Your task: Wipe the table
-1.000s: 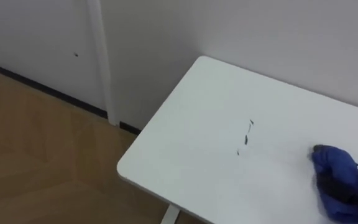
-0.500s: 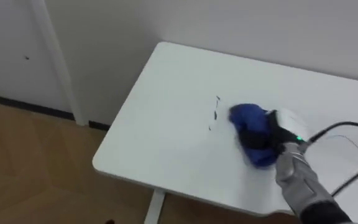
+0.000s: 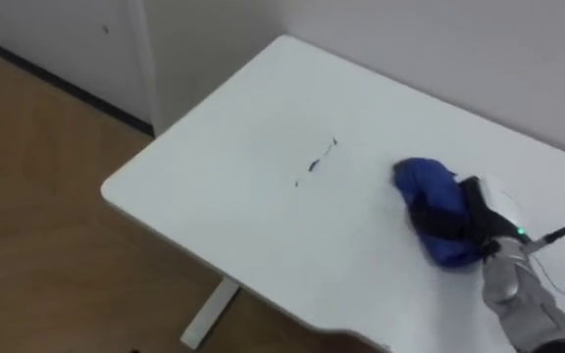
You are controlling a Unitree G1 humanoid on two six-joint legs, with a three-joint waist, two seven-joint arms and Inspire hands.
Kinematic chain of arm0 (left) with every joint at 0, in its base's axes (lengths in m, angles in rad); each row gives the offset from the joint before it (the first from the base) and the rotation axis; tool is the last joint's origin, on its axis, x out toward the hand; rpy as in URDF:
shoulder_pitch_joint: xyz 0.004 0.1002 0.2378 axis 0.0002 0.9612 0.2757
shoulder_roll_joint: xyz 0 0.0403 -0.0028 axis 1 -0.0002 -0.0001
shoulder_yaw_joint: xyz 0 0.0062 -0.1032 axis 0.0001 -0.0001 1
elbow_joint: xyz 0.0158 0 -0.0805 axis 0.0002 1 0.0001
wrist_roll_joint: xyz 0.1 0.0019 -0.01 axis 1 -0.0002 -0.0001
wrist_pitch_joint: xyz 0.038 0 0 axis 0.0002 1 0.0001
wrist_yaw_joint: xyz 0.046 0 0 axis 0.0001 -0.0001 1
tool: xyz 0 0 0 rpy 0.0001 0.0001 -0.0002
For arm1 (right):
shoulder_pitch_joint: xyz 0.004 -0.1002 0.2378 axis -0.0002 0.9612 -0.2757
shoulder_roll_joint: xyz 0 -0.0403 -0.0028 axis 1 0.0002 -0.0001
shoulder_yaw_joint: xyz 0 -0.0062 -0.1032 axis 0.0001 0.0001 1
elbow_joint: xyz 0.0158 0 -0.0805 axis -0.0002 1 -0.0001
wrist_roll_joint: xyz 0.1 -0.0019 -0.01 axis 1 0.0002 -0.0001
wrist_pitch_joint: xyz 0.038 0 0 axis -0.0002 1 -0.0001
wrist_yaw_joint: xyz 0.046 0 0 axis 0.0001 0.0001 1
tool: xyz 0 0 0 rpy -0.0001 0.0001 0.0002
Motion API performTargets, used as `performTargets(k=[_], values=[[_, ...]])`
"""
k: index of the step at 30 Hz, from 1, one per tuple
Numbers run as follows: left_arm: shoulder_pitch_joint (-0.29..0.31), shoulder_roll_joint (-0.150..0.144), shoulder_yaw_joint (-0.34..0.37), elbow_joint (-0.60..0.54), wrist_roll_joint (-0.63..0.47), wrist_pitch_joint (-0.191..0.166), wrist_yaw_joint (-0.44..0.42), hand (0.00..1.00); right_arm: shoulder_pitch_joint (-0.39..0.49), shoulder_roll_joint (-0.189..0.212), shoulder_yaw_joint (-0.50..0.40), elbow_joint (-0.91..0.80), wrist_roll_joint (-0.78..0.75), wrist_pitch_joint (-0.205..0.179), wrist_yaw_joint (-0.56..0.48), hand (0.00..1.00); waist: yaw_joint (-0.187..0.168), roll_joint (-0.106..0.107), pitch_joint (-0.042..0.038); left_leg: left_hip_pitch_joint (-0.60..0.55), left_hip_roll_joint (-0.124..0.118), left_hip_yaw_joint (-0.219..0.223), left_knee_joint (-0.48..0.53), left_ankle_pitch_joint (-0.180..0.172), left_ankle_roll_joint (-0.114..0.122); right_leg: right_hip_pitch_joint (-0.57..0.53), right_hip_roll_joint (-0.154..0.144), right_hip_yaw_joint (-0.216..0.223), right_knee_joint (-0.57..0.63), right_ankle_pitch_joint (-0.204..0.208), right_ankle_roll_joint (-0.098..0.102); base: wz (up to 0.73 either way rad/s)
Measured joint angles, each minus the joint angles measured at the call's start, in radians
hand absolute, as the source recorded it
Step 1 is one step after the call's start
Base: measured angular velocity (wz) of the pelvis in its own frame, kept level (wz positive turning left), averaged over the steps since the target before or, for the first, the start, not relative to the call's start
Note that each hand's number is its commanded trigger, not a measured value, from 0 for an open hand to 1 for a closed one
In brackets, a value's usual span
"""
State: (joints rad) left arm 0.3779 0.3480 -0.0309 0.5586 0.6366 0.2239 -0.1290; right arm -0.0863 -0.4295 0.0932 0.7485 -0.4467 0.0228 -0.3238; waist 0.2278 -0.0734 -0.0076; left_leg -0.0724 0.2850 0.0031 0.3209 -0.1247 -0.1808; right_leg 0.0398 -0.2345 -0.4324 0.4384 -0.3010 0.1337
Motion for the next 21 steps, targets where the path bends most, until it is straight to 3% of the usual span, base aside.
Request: performTargets(k=[2,5,7,8,10,11,12,13,15,17,20,21], values=[[0.006,-0.024,-0.001,0.002,0.001,0.000,0.000,0.00,0.010,-0.009,-0.010,-0.002,0.013,0.006,-0.006,1.00,-0.022,-0.001,0.0011,-0.006,0.006,0.030,0.001,0.028,0.012,0.001,0.012,-0.007,-0.004,-0.007,-0.012,0.11],[-0.006,-0.057,-0.018,0.012,-0.003,-0.003,0.000,0.00,-0.003,0.024,-0.002,-0.052,0.004,0.066,-0.001,1.00,-0.035,0.001,0.0049,0.004,0.006,0.087,0.010,0.029,0.013,-0.005,0.031,0.002,-0.008,-0.012,-0.025,-0.14],[-0.011,-0.073,-0.025,0.014,0.000,-0.004,0.000,0.00,-0.064,0.076,0.009,-0.064,-0.063,0.128,0.018,1.00,-0.023,0.007,0.0113,0.019,0.006,0.118,0.026,0.028,0.015,-0.023,0.052,0.059,-0.006,-0.012,-0.037,-0.48],[-0.014,-0.075,-0.025,0.014,0.000,-0.004,0.000,0.00,-0.083,0.088,0.017,-0.067,-0.078,0.140,0.025,1.00,-0.018,0.010,0.0151,0.025,0.006,0.117,0.026,0.025,0.020,-0.029,0.062,0.080,-0.006,-0.009,-0.046,-0.71],[-0.022,-0.076,-0.020,0.025,-0.003,-0.001,0.001,0.00,-0.158,0.122,0.084,-0.104,-0.107,0.182,0.062,1.00,0.025,0.020,0.0196,0.039,-0.008,0.127,0.022,0.000,0.031,-0.079,0.099,0.164,-0.009,0.013,-0.073,-0.91],[-0.020,-0.076,-0.020,0.025,-0.002,0.000,0.001,0.00,-0.181,0.126,0.107,-0.114,-0.109,0.183,0.077,1.00,0.035,0.025,0.0242,0.044,-0.016,0.127,0.017,-0.012,0.028,-0.089,0.103,0.176,-0.009,0.019,-0.077,-0.77],[-0.025,-0.082,-0.021,0.024,-0.002,0.001,0.001,0.00,-0.216,0.133,0.139,-0.141,-0.116,0.181,0.100,1.00,0.047,0.037,0.0318,0.049,-0.038,0.124,0.003,-0.034,0.021,-0.108,0.110,0.196,-0.009,0.027,-0.081,-0.50],[-0.029,-0.088,-0.021,0.024,-0.002,0.001,0.001,0.00,-0.243,0.137,0.153,-0.148,-0.118,0.163,0.109,1.00,0.052,0.043,0.0346,0.052,-0.063,0.123,-0.012,-0.047,0.021,-0.123,0.112,0.215,-0.011,0.033,-0.080,-0.36],[-0.019,-0.090,-0.021,0.019,-0.017,0.004,0.003,0.00,-0.249,0.135,0.153,-0.146,-0.122,0.142,0.108,1.00,0.053,0.054,0.0343,0.052,-0.099,0.121,-0.039,-0.053,0.022,-0.129,0.111,0.234,-0.030,0.042,-0.077,0.09],[0.014,-0.089,-0.013,0.009,-0.016,0.021,0.014,0.00,-0.229,0.121,0.142,-0.144,-0.104,0.124,0.084,1.00,0.046,0.054,0.0312,0.053,-0.118,0.111,-0.060,-0.052,0.027,-0.128,0.105,0.238,-0.043,0.044,-0.072,0.28],[0.078,-0.094,0.011,0.010,-0.013,0.042,0.016,0.00,-0.107,0.106,0.078,-0.129,-0.101,0.057,-0.005,1.00,-0.027,0.038,0.0260,0.070,-0.156,0.098,-0.062,-0.050,0.047,-0.065,0.072,0.218,-0.067,0.041,-0.052,0.61],[0.089,-0.099,0.033,0.022,0.000,0.036,0.016,0.00,-0.042,0.105,0.014,-0.116,-0.107,0.024,-0.052,1.00,-0.072,0.028,0.0247,0.080,-0.180,0.090,-0.062,-0.051,0.061,-0.024,0.055,0.207,-0.084,0.037,-0.037,0.87]])
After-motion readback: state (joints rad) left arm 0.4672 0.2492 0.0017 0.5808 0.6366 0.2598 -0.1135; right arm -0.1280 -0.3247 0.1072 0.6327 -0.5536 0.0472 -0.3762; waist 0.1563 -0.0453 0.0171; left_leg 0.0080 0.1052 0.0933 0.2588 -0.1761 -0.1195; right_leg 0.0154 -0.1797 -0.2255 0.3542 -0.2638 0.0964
